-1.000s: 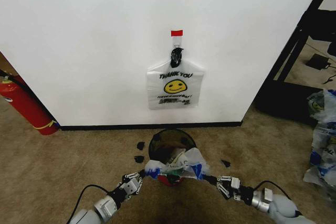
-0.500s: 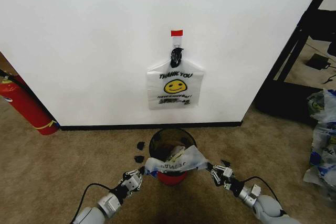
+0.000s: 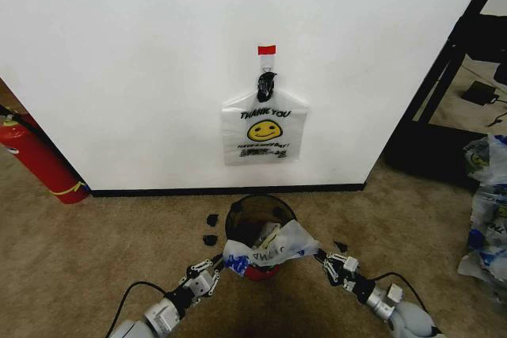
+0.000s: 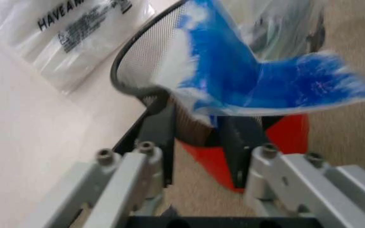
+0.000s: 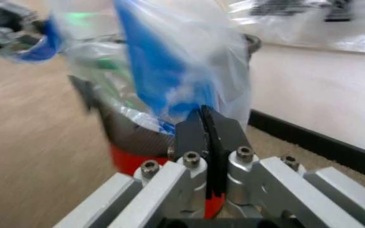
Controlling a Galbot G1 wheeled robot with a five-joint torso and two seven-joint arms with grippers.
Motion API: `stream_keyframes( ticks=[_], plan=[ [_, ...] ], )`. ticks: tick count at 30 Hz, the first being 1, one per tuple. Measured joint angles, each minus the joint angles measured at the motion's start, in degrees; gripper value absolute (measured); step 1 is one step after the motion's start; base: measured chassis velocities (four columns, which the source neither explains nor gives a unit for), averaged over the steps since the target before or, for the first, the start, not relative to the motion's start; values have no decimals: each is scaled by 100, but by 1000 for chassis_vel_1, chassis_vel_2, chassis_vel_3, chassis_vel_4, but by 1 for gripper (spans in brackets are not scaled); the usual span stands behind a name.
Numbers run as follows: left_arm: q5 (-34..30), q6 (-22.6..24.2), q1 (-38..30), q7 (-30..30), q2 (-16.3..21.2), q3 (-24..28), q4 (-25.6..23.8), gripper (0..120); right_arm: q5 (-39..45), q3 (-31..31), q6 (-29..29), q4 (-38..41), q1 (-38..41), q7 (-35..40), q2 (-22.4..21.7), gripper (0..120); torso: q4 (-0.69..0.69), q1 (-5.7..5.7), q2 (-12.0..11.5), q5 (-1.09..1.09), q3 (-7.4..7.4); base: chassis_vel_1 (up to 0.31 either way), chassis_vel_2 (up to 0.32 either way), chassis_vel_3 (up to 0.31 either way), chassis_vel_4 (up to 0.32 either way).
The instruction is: Pick up the garbage bag from the wall and place it over the trash bin.
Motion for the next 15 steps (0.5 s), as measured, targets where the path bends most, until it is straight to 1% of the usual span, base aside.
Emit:
stream_keyframes(
  ticks=[2, 3, 4, 5, 6, 7, 8, 11, 13, 14, 15],
  plan=[
    [0, -27, 105, 10, 106, -92, -37, 37, 21, 190, -119, 64, -81, -429, -170, 5, -2, 0, 0, -7, 0, 0, 0, 0, 0],
    [-1, -56, 156, 23, 157, -144, -40, 41, 23, 292, -168, 76, -106, -630, -235, 8, -2, 0, 0, -6, 0, 0, 0, 0, 0],
    [-1, -150, 276, 82, 257, -297, -39, 47, 9, 597, -264, 90, -154, -1113, -397, 14, 0, 0, 0, -2, 0, 0, 0, 0, 0],
    [11, -196, 321, 119, 288, -364, -33, 51, -4, 732, -303, 94, -171, -1279, -460, 16, 0, 0, 0, -4, 0, 0, 0, 0, 0],
    [54, -282, 388, 184, 334, -480, -12, 54, -5, 883, -340, 95, -187, -1442, -531, 20, -1, 0, 0, -6, 0, 0, 0, 0, 0],
    [54, -282, 388, 184, 334, -480, -12, 54, -5, 883, -340, 95, -187, -1442, -531, 20, -1, 0, 0, -6, 0, 0, 0, 0, 0],
    [84, -352, 427, 237, 360, -550, 4, 59, 7, 972, -358, 96, -192, -1523, -569, 23, -1, 0, 0, -4, 0, 0, 0, 0, 0],
    [128, -557, 495, 381, 447, -745, 75, 71, 111, 1180, -373, 79, -180, -1635, -651, 36, 0, 0, 0, -4, 0, 0, 0, 0, 0],
    [88, -695, 421, 524, 542, -911, 171, 82, 278, 1307, -372, 76, -156, -1672, -677, 47, 1, 0, 0, -3, 0, 0, 0, 0, 0],
    [88, -695, 421, 524, 542, -911, 171, 82, 278, 1307, -372, 76, -156, -1672, -677, 47, 1, 0, 0, -3, 0, 0, 0, 0, 0],
    [42, -706, 365, 546, 563, -948, 186, 85, 336, 1339, -367, 91, -153, -1676, -677, 50, 1, 0, 0, -3, 0, 0, 0, 0, 0]
  ],
)
